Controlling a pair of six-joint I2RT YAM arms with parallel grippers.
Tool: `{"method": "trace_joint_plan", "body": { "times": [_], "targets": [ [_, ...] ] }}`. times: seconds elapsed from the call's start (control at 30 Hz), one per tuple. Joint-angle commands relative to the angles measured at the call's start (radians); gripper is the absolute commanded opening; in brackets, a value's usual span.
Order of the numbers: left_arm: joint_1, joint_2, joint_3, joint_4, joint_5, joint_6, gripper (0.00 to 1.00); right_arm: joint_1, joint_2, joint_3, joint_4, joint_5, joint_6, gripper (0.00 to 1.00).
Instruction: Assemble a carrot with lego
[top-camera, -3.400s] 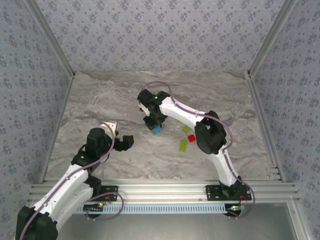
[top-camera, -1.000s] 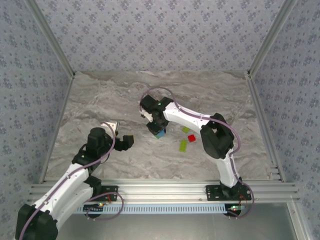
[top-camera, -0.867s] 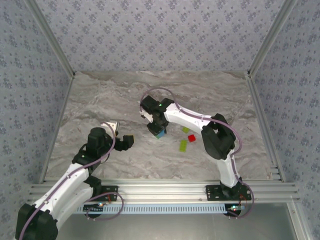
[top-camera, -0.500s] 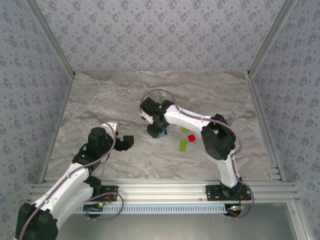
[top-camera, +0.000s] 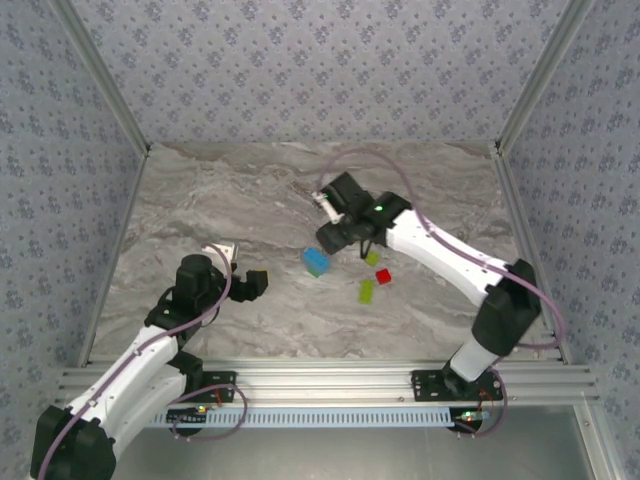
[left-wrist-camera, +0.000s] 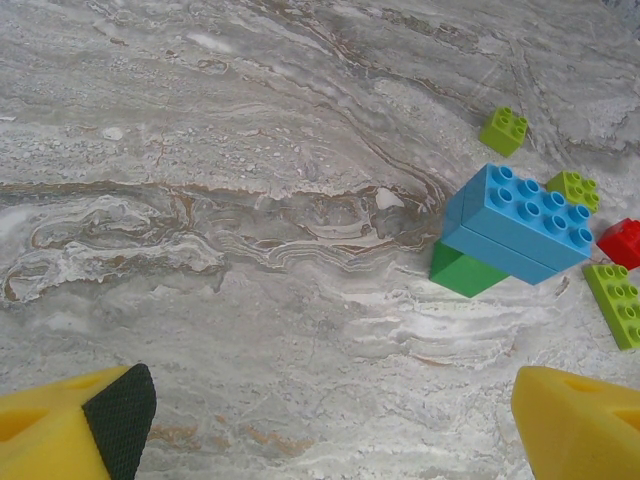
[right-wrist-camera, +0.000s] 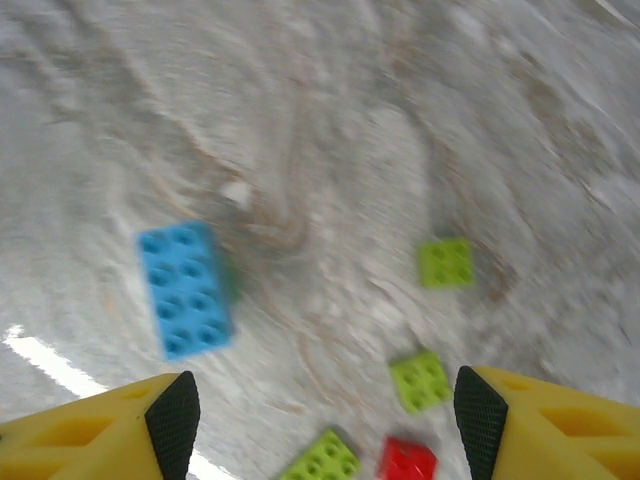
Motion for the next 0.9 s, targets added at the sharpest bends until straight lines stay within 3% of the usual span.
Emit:
{"method": "trace_joint_plan", "body": {
  "times": [0.0,0.13,0.33,0.57,0.87],
  "targets": [
    [-0.01,-0.004,0.047,0.022,0.003,0.017,0.93,-0.069,-0.071,-0.16,0.001,0.045,0.144,0.72],
    [-0.01,-0.003,0.048,0.024,0.006,0.018,0.93,-0.098,-0.127,-0.349,0.047,0.04,0.225,0.72],
    [-0.011,0.004,0.049,0.025,0.008,0.018,0.93,-0.108,-0.131,-0.477,0.1,0.046,0.256,0.71],
    [-0.012,0.006,0.05,0.025,0.005,0.018,0.93,-0.204,-0.086,-0.534,0.164,-0.049,0.228,0.7],
    [-0.012,0.015,0.053,0.023,0.001,0.018,0.93,-0.216,-0.007,-0.498,0.233,-0.095,0.196,0.7]
  ]
}}
